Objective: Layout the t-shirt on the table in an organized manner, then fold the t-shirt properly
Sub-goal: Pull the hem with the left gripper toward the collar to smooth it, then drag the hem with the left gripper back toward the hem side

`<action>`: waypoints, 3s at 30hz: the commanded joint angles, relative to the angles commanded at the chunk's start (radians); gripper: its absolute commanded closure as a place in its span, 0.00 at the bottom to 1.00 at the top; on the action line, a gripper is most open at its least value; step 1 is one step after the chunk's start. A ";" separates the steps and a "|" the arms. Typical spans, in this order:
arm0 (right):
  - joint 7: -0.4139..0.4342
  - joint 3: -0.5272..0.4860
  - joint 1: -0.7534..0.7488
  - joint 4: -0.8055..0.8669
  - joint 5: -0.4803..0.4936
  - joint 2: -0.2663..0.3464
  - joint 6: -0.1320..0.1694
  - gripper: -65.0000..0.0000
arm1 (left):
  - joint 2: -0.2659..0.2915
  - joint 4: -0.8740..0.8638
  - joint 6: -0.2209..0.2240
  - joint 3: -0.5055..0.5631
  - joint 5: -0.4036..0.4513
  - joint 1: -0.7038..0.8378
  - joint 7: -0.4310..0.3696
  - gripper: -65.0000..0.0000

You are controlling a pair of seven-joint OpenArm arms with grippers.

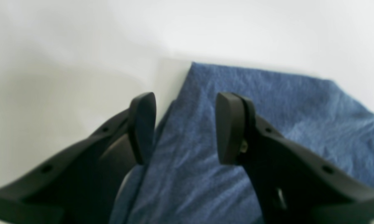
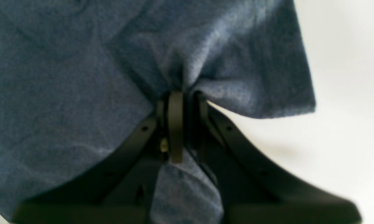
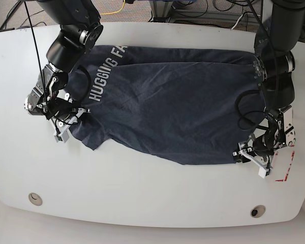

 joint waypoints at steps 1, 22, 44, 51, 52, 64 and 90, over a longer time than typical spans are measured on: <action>0.000 0.000 0.000 0.000 0.002 -0.002 0.000 0.92 | 0.000 0.000 0.000 0.012 0.000 0.002 0.000 0.55; 0.000 0.000 0.000 0.002 0.002 -0.003 0.000 0.92 | 0.000 0.006 -0.005 0.186 0.000 0.060 0.074 0.55; -0.002 0.000 0.002 0.002 0.002 0.002 0.000 0.92 | -0.020 0.213 -0.006 0.180 -0.086 0.364 0.204 0.56; -0.003 0.000 0.002 0.002 0.002 0.000 0.000 0.92 | -0.061 0.482 0.000 0.176 -0.144 0.499 0.293 0.56; -0.003 0.000 0.002 0.002 0.002 0.000 0.000 0.92 | -0.068 0.509 0.000 0.172 -0.143 0.514 0.299 0.56; -0.005 0.000 0.000 0.002 0.002 -0.003 0.000 0.92 | -0.098 0.657 0.000 0.009 -0.147 0.574 0.381 0.56; -0.005 -0.002 0.000 0.002 0.002 -0.005 0.000 0.92 | -0.094 0.715 -0.003 -0.054 -0.141 0.359 0.443 0.55</action>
